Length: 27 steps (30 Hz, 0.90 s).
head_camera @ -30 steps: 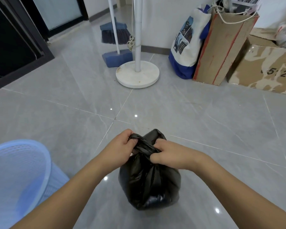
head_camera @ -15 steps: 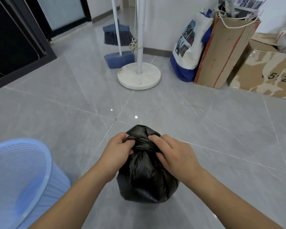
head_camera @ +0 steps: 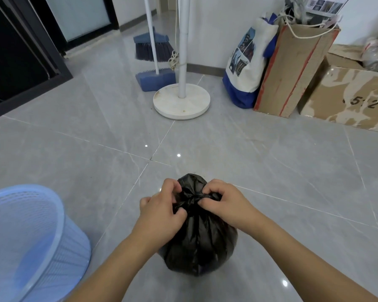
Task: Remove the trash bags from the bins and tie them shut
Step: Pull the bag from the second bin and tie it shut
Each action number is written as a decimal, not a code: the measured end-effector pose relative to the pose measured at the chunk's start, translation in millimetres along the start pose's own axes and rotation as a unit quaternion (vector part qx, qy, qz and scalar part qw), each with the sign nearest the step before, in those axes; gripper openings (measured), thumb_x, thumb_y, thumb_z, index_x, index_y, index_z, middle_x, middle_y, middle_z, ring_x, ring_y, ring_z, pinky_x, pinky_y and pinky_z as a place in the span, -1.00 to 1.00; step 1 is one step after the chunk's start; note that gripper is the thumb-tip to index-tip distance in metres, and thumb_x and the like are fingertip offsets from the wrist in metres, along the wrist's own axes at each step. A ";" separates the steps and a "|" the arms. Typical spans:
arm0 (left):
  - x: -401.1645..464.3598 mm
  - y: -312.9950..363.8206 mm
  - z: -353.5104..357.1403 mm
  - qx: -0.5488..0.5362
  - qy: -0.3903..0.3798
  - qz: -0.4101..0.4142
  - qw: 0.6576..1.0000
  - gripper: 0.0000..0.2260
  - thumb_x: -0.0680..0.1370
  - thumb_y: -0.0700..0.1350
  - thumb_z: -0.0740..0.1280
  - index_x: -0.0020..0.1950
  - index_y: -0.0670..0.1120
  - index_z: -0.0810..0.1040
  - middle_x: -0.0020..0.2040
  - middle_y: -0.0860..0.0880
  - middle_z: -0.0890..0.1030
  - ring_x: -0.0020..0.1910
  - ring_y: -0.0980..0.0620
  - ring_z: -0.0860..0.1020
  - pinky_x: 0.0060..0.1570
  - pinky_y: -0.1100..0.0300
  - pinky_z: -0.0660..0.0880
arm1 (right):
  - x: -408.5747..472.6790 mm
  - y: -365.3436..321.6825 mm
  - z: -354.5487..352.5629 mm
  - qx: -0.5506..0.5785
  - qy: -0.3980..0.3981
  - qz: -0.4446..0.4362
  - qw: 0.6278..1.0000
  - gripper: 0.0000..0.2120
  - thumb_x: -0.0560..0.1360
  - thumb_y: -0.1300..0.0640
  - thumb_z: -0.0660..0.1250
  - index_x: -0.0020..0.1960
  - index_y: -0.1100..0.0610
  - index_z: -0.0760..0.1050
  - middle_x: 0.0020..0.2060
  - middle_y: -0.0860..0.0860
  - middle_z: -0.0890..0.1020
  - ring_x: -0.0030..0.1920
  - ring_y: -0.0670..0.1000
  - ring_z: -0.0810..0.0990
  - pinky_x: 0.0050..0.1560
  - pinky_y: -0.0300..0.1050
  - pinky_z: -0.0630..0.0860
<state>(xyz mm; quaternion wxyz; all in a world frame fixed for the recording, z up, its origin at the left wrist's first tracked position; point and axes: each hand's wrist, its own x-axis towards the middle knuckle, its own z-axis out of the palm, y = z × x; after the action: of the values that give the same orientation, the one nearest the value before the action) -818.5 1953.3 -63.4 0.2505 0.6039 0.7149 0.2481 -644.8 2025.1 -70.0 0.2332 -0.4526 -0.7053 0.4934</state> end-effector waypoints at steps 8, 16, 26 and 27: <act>4.3 4.2 0.2 0.116 0.066 0.095 0.986 -0.72 0.48 -0.25 0.25 0.04 0.13 0.39 -0.14 0.20 0.48 -0.10 0.13 0.45 0.13 0.19 0.11 | -4.3 -5.4 -8.4 0.361 -0.104 0.139 0.916 -0.92 0.37 0.24 0.37 -0.17 0.25 0.55 -0.28 0.14 0.61 -0.28 0.06 0.60 -0.18 -0.14 0.58; 8.4 -8.7 -8.0 0.138 0.064 0.084 0.985 -0.77 0.45 -0.18 0.26 -0.07 0.14 0.32 -0.22 0.15 0.50 -0.15 0.13 0.47 0.11 0.20 0.09 | -1.2 -7.0 -12.5 0.202 -0.135 0.162 0.956 -0.90 0.52 0.27 0.30 0.00 0.21 0.56 -0.38 0.04 0.57 -0.42 -0.06 0.51 -0.43 -0.29 0.45; 13.4 -13.4 -11.1 0.088 0.011 0.091 0.992 -0.79 0.51 -0.23 0.26 -0.09 0.09 0.37 -0.22 0.15 0.49 -0.19 0.15 0.44 0.16 0.16 0.26 | -4.9 -15.0 -12.9 0.292 -0.196 0.266 0.898 -0.84 0.40 0.08 0.27 -0.20 0.16 0.54 -0.32 0.03 0.60 -0.41 -0.03 0.55 -0.45 -0.24 0.41; 12.9 -13.7 -11.8 0.059 0.000 0.079 0.995 -0.79 0.49 -0.23 0.26 -0.10 0.10 0.37 -0.21 0.15 0.51 -0.17 0.16 0.46 0.15 0.14 0.30 | -4.8 -16.3 -12.7 0.277 -0.177 0.271 0.905 -0.82 0.47 0.08 0.24 -0.22 0.15 0.53 -0.37 0.00 0.59 -0.48 -0.05 0.52 -0.50 -0.26 0.37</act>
<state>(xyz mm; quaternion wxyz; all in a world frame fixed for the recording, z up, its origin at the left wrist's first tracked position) -838.3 1963.4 -64.3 0.1941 0.6720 0.6784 0.2247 -639.2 2025.4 -49.6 0.0780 -0.4489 -0.4202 0.7847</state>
